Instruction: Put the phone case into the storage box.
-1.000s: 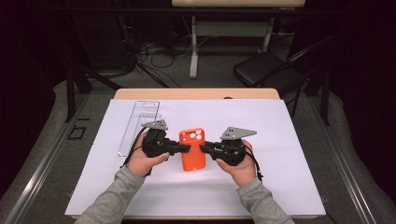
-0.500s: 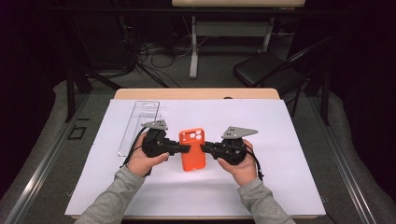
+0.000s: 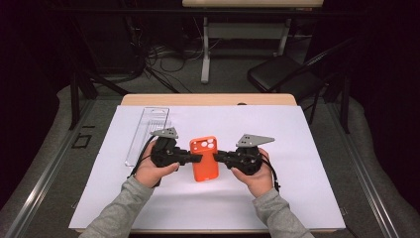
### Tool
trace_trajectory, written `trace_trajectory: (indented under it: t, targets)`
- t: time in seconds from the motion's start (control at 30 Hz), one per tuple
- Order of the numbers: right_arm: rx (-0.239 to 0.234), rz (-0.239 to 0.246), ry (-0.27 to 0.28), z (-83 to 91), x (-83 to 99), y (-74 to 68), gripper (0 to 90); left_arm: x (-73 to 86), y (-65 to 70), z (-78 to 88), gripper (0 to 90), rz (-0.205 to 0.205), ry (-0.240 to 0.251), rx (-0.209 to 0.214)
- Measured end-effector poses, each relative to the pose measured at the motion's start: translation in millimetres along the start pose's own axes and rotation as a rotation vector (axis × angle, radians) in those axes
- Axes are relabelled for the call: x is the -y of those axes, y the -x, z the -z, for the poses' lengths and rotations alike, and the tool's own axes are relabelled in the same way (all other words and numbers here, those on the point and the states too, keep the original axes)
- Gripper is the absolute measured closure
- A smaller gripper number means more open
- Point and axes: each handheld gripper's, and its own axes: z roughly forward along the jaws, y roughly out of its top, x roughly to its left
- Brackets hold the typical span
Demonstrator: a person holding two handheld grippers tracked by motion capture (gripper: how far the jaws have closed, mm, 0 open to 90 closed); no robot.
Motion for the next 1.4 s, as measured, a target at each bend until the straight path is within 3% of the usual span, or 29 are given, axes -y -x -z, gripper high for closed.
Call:
trace_trajectory:
  t: [0.8, 1.4]
  targets:
    - [-0.009, -0.035, -0.002, -0.6, 1.1, 1.0, 83.2, 0.1, -0.3, -0.4, 81.2, 0.001, -0.004, -0.001]
    - [0.015, -0.04, 0.016, 1.9, 1.1, -2.0, 83.6, 0.0, -0.8, -0.9, 80.1, 0.002, 0.01, -0.001]
